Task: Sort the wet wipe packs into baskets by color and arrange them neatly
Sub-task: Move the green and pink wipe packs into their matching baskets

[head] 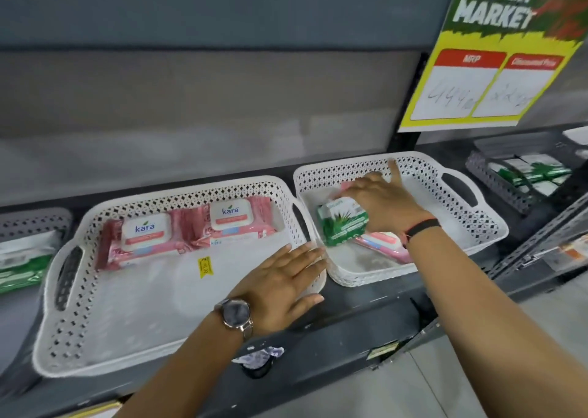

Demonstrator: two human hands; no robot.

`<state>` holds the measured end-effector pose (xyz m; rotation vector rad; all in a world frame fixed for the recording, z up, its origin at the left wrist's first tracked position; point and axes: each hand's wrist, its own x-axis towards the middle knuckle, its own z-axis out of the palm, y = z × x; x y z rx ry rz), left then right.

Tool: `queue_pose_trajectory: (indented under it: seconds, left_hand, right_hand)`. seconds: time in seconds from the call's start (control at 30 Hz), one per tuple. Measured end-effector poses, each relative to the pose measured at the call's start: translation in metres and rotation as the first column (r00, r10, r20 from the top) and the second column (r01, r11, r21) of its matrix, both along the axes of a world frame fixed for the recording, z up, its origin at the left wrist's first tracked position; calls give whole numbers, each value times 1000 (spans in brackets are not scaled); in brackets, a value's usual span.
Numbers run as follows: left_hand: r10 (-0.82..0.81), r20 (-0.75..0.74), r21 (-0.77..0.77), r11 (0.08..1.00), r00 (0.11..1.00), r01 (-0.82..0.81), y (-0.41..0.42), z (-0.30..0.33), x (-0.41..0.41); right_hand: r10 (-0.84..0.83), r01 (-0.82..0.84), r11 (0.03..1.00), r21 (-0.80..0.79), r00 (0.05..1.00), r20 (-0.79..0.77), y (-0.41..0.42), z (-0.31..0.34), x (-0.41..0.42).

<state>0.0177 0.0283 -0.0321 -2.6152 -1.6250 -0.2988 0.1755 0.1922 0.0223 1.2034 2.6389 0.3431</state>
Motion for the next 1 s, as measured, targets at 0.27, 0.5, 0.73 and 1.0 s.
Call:
queue_pose_trajectory:
  seconds: [0.27, 0.5, 0.73, 1.0]
  left_hand:
    - [266, 8, 56, 962, 964, -266, -72, 23, -82]
    - [642, 74, 14, 765, 764, -644, -206, 32, -222]
    - [786, 58, -71, 618, 615, -783, -285, 12, -295]
    - [789, -6, -45, 613, 614, -789, -289, 3, -303]
  right_hand:
    - [30, 64, 961, 270, 943, -331, -59, 60, -50]
    - [242, -193, 969, 154, 613, -752, -168, 37, -227]
    - [265, -277, 955, 104, 643, -718, -259, -21, -358]
    - [147, -187, 981, -47, 883, -445, -269, -68, -385]
